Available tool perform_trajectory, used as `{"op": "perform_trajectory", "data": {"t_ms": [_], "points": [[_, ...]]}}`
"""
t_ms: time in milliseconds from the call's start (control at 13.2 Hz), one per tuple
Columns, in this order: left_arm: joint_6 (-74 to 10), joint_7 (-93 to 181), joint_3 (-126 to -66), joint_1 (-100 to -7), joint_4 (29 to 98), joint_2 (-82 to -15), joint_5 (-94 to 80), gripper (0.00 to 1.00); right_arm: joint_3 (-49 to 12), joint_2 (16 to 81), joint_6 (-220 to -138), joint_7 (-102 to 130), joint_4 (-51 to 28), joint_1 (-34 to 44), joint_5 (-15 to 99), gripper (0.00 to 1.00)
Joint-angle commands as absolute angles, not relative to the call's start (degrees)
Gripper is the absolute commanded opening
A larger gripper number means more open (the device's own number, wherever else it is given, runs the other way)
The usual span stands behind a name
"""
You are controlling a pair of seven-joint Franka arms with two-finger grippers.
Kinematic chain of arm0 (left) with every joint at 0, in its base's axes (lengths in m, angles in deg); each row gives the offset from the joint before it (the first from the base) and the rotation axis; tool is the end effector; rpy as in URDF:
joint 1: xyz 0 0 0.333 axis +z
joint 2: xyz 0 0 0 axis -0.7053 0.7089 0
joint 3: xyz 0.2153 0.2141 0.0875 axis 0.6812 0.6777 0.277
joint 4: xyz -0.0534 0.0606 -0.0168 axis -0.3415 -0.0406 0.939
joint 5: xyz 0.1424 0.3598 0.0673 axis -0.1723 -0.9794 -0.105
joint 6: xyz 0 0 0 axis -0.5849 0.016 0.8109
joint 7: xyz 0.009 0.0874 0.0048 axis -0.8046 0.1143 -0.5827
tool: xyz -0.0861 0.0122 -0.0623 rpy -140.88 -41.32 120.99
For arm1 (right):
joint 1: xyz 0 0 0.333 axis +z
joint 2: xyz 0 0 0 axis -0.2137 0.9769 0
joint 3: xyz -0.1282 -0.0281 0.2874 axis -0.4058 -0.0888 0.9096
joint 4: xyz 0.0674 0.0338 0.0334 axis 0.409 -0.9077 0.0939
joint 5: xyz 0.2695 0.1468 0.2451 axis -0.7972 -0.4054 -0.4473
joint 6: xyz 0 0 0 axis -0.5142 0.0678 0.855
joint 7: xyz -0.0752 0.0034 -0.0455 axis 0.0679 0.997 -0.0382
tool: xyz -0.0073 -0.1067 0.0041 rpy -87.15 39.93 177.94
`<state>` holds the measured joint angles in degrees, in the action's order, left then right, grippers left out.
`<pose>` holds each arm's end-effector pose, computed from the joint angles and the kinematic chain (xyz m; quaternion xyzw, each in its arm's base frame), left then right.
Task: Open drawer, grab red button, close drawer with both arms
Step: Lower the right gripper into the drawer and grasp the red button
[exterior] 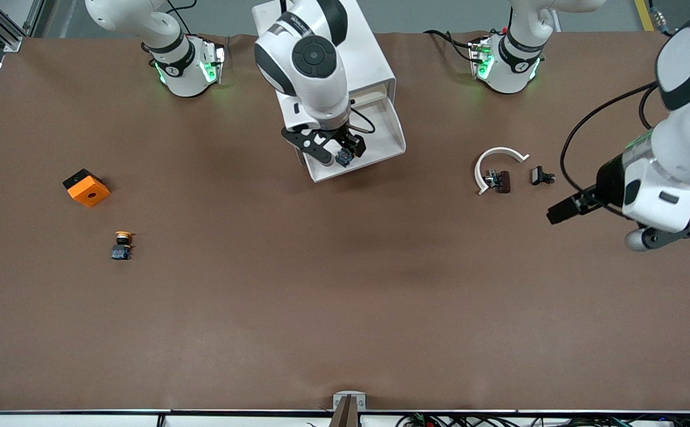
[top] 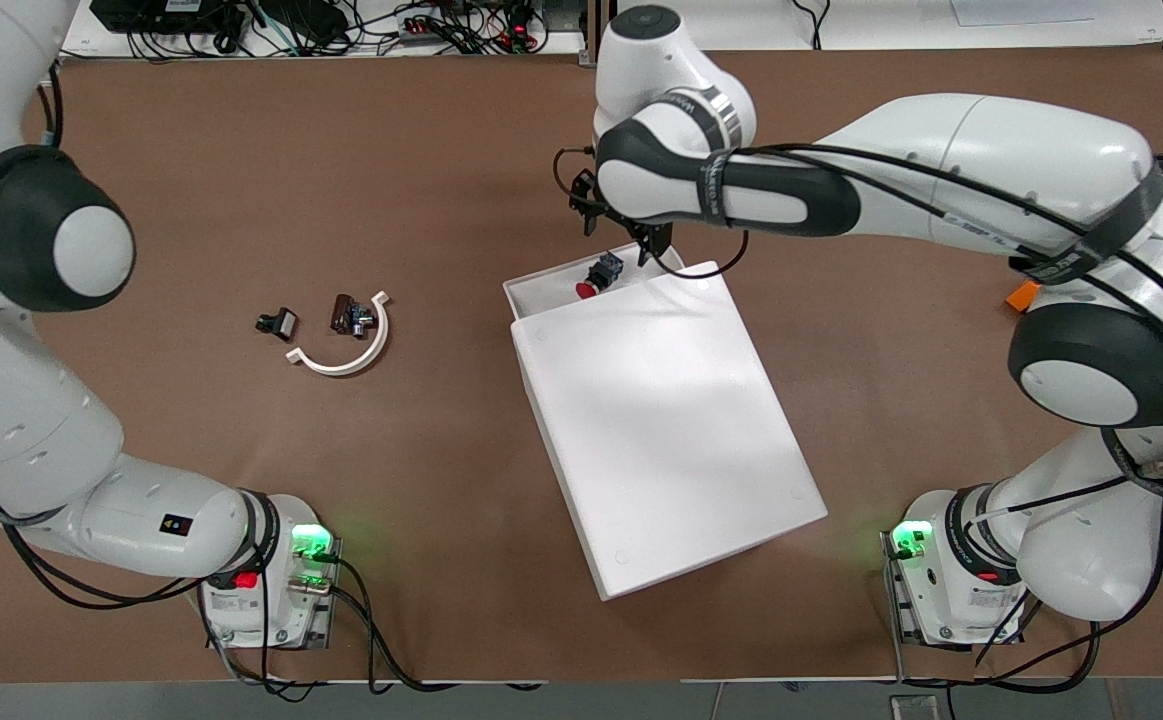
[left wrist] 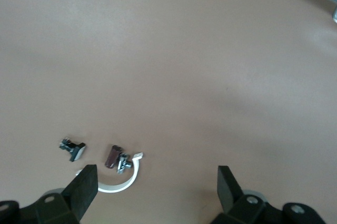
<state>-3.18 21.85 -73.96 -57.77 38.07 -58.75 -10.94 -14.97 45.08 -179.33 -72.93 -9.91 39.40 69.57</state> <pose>0.6205 -0.1158 0.5969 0.9851 0.1675 -0.0198 0.0320 0.4108 0.5044 0.3846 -0.9487 0.3082 0.0692 0.0102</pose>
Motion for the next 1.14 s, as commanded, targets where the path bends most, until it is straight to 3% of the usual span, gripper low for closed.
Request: {"op": "perform_trajectory", "data": {"t_ms": [0,152,303,606,1061], "points": [[-4.7,26.9,-74.5,-56.8,48.8,-67.5,-11.9,1.0,-15.9,46.8,-180.1,-75.4,-8.8,40.8,71.5,1.0],[-5.7,28.6,-76.1,-55.7,53.1,-71.1,-11.9,1.0,-16.0,47.2,-180.2,-75.5,-8.8,40.7,71.9,1.0],[-6.0,31.3,-83.1,-47.9,54.5,-72.7,-11.9,1.0,-16.0,47.5,-180.5,-75.5,-8.9,40.7,73.2,1.0],[-6.8,33.3,-85.7,-44.3,59.1,-77.0,-11.9,1.0,-16.0,48.6,-181.9,-75.5,-8.9,40.9,74.5,1.0],[-7.4,33.3,-86.5,-44.3,59.0,-77.2,-13.2,1.0,-15.9,50.6,-183.3,-75.4,-8.9,41.6,75.2,1.0]]}}
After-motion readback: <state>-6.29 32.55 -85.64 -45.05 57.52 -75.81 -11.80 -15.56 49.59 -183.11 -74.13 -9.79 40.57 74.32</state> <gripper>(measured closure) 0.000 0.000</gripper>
